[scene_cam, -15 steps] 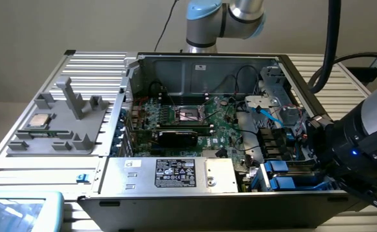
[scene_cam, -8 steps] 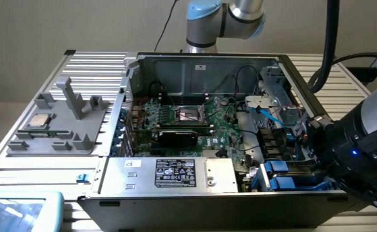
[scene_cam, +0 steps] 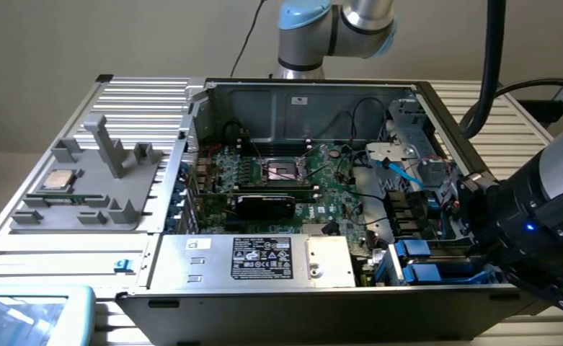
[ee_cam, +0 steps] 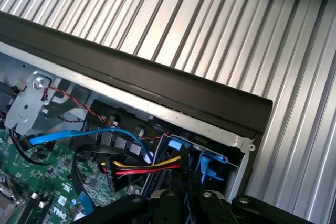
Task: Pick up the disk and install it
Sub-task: 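Insert the first disk wire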
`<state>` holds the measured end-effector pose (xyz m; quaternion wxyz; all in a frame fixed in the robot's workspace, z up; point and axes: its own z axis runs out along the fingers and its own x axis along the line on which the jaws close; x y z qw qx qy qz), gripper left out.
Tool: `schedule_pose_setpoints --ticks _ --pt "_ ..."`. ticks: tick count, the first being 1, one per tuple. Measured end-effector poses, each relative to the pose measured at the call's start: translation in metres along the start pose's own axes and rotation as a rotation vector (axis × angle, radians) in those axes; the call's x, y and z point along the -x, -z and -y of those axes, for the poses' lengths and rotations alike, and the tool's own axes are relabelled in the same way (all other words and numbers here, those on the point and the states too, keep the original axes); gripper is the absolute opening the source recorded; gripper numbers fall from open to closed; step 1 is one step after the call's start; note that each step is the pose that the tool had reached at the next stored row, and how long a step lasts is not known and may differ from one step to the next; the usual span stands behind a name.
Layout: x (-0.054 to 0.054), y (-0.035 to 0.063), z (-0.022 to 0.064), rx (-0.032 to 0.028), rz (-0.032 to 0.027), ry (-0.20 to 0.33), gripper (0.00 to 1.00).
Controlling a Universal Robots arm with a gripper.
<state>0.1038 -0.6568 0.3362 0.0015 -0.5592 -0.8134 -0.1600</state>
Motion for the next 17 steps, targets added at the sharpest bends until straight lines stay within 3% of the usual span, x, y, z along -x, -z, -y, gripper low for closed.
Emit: schedule_pose_setpoints --ticks 12,14,15,17 --pt "-0.0033 -0.0007 -0.0012 -0.0048 0.0103 0.002 0.16" --pt "-0.0058 -0.0014 -0.0020 -0.0085 0.0165 0.003 0.16" --pt "-0.0069 -0.0017 -0.0024 -0.0131 0.0226 0.004 0.16" --pt "-0.0088 -0.0022 -0.0030 -0.0286 0.0423 0.006 0.16"
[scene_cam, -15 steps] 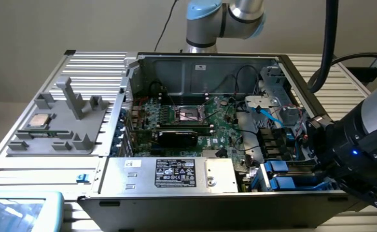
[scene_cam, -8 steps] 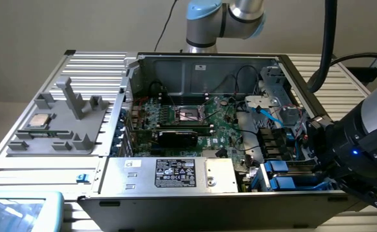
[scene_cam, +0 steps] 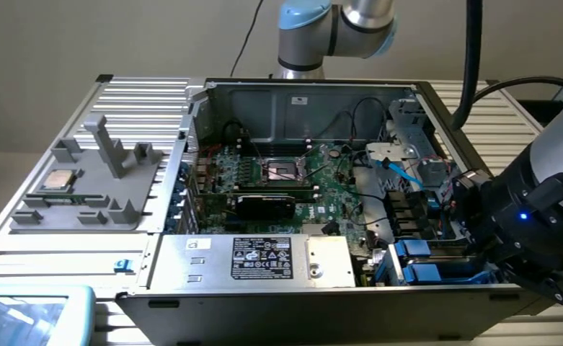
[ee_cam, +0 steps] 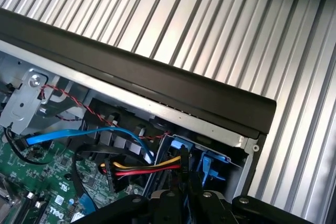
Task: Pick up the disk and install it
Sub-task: 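Insert the first disk wire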
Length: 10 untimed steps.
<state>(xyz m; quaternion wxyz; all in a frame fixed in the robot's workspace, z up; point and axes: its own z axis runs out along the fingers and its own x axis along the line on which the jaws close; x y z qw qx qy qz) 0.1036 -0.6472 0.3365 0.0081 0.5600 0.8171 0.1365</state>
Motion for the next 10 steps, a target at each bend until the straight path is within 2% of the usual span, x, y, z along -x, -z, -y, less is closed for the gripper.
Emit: schedule_pose_setpoints --ticks 3,5,6,10 --pt "-0.0034 -0.0009 -0.0014 -0.0316 0.0300 0.003 0.16" --pt "-0.0060 -0.0014 -0.0023 -0.0540 0.0388 0.002 0.16" --pt "-0.0064 -0.0015 -0.0024 -0.0573 0.0401 0.002 0.16" --pt "-0.0069 -0.0017 -0.0026 -0.0581 0.0396 0.002 0.16"
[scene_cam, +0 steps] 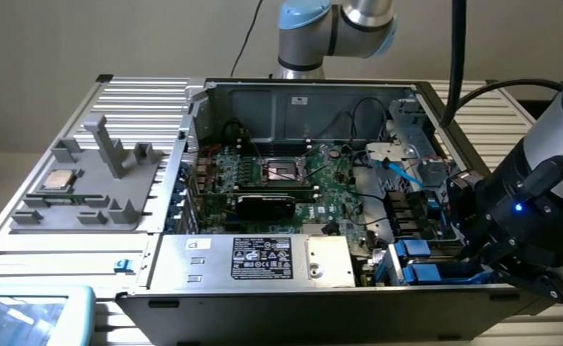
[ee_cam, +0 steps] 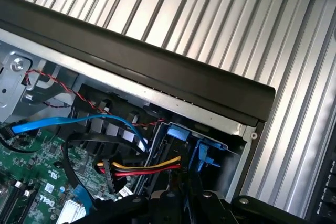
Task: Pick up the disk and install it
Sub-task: 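Insert the first disk wire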
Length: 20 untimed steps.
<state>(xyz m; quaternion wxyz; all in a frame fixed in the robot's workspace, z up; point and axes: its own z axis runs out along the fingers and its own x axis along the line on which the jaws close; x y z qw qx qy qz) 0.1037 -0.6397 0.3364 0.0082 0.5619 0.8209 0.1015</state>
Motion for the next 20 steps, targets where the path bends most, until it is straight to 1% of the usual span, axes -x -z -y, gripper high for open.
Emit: schedule_pose_setpoints --ticks 1,4,6,7,8,9,12,13,16,18,19,20 --pt "-0.001 -0.0002 -0.0005 -0.0021 0.0003 0.000 0.16" --pt "-0.005 -0.0008 -0.0021 -0.0123 -0.0003 -0.001 0.16" --pt "-0.008 -0.0009 -0.0030 -0.0218 0.0012 -0.002 0.16" --pt "-0.009 -0.0009 -0.0034 -0.0276 0.0030 -0.002 0.16" --pt "-0.010 -0.0009 -0.0037 -0.0344 0.0056 -0.003 0.16" --pt "-0.010 -0.0007 -0.0041 -0.0420 0.0095 -0.003 0.16" --pt "-0.013 -0.0005 -0.0050 -0.0693 0.0252 -0.003 0.16" --pt "-0.013 -0.0005 -0.0052 -0.0789 0.0283 -0.003 0.16" --pt "-0.015 -0.0003 -0.0058 -0.1078 0.0332 -0.005 0.16" --pt "-0.016 -0.0002 -0.0062 -0.1246 0.0346 -0.006 0.16" --pt "-0.016 -0.0002 -0.0061 -0.1263 0.0343 -0.007 0.16" --pt "-0.016 -0.0002 -0.0061 -0.1263 0.0344 -0.007 0.16"
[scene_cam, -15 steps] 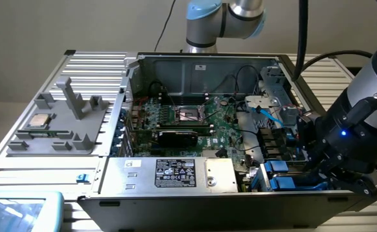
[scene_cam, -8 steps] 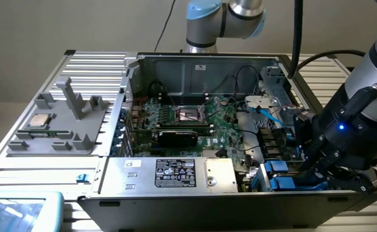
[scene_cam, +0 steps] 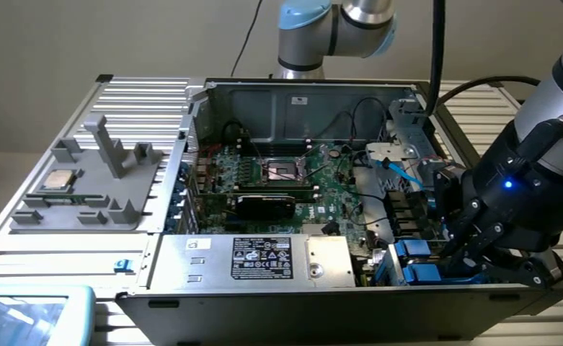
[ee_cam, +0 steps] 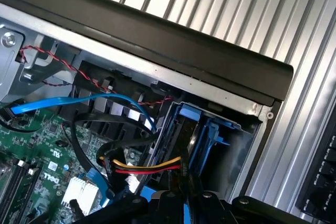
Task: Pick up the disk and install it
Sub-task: 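Insert the first disk wire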
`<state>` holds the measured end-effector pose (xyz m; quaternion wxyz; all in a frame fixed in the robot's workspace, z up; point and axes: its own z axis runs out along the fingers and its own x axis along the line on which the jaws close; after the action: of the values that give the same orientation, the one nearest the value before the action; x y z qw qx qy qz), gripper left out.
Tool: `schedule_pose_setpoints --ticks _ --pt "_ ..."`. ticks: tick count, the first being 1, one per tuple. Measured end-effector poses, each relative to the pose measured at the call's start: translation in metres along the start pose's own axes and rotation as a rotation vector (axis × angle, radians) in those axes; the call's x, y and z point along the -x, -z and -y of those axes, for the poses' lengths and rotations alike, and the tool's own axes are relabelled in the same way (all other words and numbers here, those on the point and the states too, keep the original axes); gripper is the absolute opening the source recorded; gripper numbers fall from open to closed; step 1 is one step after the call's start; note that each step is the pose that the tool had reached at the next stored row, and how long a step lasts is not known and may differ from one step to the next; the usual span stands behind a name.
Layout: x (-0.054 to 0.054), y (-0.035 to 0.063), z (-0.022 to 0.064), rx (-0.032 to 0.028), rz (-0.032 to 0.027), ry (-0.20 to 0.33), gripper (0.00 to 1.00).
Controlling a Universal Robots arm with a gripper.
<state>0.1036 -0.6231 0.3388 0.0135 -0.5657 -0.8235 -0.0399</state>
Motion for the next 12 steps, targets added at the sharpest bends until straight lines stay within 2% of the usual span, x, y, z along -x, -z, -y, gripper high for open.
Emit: schedule_pose_setpoints --ticks 3,7,12 --pt "-0.0005 0.0000 -0.0003 -0.0010 0.0010 0.000 0.16" --pt "-0.0014 -0.0002 -0.0010 -0.0060 0.0045 -0.004 0.16" --pt "-0.0012 -0.0002 -0.0016 -0.0183 0.0169 -0.024 0.16"
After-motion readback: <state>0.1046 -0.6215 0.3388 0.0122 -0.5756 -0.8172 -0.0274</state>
